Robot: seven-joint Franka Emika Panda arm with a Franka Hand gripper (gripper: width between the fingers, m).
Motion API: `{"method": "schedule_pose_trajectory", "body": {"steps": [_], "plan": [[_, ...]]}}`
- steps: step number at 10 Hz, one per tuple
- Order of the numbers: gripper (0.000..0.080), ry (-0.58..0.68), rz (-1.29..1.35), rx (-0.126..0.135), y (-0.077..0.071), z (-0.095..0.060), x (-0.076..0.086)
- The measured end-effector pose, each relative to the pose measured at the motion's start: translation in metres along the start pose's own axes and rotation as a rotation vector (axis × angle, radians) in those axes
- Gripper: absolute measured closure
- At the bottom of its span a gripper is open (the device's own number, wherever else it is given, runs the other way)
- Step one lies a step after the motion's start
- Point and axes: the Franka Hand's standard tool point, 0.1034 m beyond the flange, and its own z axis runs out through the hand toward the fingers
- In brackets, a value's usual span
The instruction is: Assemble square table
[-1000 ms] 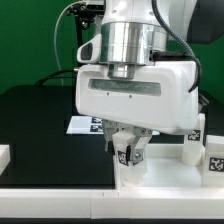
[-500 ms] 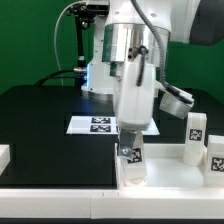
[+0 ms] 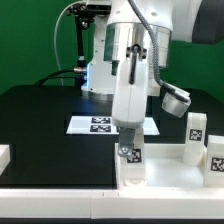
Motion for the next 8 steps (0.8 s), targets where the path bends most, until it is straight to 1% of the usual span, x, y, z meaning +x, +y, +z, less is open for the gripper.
{"method": "schedule_pose_trajectory", "body": {"steps": [1,2,3,6,7,8], "plan": [[0.0272,0.0,-0.184,0.029,-0.004,-0.006,-0.005],[0.0176,0.009,-0.364,0.062,-0.004,-0.015,-0.005],[0.0158,0.013,-0.411,0.072,-0.001,-0.019,-0.005],[0.0151,0.022,-0.588,0.069,-0.001,-0.017,-0.003],[0.015,0.021,-0.74,0.086,-0.004,-0.021,0.01],[0.015,-0.012,-0.767,0.089,-0.009,-0.025,0.019]]}}
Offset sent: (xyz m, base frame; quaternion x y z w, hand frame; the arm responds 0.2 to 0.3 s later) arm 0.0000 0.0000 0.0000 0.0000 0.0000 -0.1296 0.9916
